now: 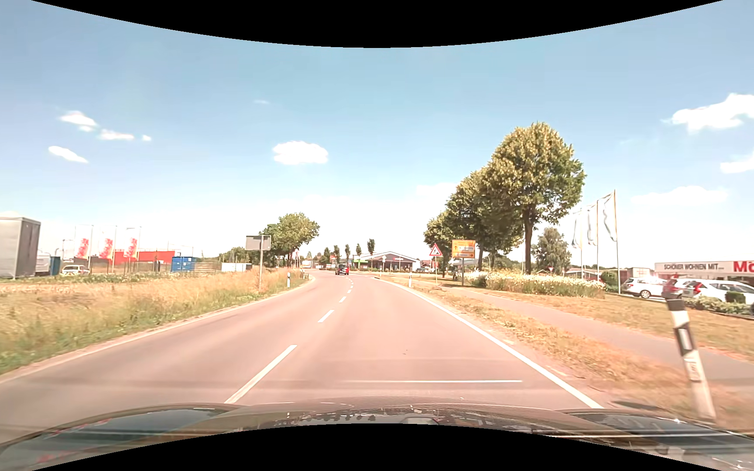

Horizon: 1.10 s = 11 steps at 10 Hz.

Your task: Follow the waypoints while adhering to traffic rules and regulations

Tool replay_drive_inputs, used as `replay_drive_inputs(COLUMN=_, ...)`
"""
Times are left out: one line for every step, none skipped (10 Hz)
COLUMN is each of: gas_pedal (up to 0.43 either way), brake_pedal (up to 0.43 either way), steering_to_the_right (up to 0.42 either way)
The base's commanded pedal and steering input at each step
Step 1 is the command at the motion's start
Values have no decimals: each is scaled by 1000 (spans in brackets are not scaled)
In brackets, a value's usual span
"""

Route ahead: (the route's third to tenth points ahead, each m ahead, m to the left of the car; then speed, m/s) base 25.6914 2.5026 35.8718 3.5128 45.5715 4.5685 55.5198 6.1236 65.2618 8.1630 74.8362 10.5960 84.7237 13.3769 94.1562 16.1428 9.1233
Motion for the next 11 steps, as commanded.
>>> replay_drive_inputs(gas_pedal=398, brake_pedal=0, steering_to_the_right=6)
replay_drive_inputs(gas_pedal=398, brake_pedal=0, steering_to_the_right=5)
replay_drive_inputs(gas_pedal=398, brake_pedal=0, steering_to_the_right=0)
replay_drive_inputs(gas_pedal=398, brake_pedal=0, steering_to_the_right=-2)
replay_drive_inputs(gas_pedal=398, brake_pedal=0, steering_to_the_right=-5)
replay_drive_inputs(gas_pedal=398, brake_pedal=0, steering_to_the_right=-5)
replay_drive_inputs(gas_pedal=398, brake_pedal=0, steering_to_the_right=-7)
replay_drive_inputs(gas_pedal=398, brake_pedal=0, steering_to_the_right=-16)
replay_drive_inputs(gas_pedal=398, brake_pedal=0, steering_to_the_right=-18)
replay_drive_inputs(gas_pedal=398, brake_pedal=0, steering_to_the_right=-18)
replay_drive_inputs(gas_pedal=398, brake_pedal=0, steering_to_the_right=-18)
